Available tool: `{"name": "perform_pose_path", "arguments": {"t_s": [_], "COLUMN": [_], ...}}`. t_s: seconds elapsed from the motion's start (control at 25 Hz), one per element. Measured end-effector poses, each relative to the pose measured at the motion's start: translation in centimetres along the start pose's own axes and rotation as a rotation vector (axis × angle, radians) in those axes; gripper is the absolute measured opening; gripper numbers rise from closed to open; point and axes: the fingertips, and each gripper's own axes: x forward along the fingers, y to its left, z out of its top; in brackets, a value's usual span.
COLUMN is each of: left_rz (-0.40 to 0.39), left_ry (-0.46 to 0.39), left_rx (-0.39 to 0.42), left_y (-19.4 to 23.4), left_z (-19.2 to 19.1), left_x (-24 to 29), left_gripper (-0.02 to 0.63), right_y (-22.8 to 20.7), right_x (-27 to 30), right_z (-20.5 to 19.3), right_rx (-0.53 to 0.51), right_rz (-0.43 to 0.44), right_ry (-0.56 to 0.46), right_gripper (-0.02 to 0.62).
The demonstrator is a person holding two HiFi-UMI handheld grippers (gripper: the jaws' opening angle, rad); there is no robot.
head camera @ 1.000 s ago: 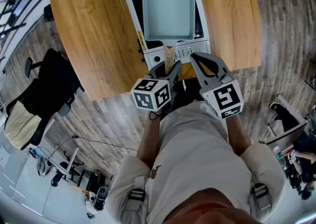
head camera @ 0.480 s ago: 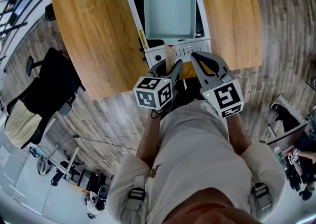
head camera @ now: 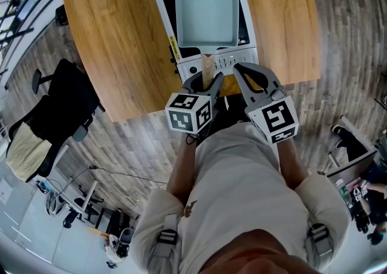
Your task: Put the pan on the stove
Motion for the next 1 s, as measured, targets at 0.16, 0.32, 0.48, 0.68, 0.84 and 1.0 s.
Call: {"name": "perform_pose_path", "arguments": {"t_s": [0.16, 0.32, 0.48, 0.68, 0.84, 1.0], "left_rz": [0.019, 0.044, 0.054, 0.06, 0.06, 0.078], "left_ry": [-0.007, -0.029, -0.032, -0.038, -0.039, -0.048], "left_rx": [0.028, 0.038, 0.043, 0.046, 0.047, 0.055], "left_y": [0.0, 0.4, 0.7, 0.7, 0.5, 0.7], "left_z": [0.1, 0.5, 0.6, 0.9, 1.0, 1.3], "left_x": [-0.1, -0.4, -0.5, -0.8, -0.9, -1.0], "left_gripper": [0.161, 0.178, 0.185, 0.188, 0.214, 0.237], "right_y": [0.1, 0.2, 0.3, 0.2, 0.3, 0.3], "right_x": [-0.1, -0.2, -0.2, -0.4, -0.6, -0.8], "right_z": [-0.1, 0.1, 0.0, 0.2, 0.2, 0.2], "right_rx": [0.002, -0.002, -0.004, -0.01, -0.017, -0.022], "right_rz": [-0.001, 0.001, 0.002, -0.001, -0.001, 0.0], "right_ry": [-0.001, -0.005, -0.007, -0.011, -0.016, -0.022], "right_gripper": [0.021, 0.021, 0.021, 0.021, 0.021, 0.021]}}
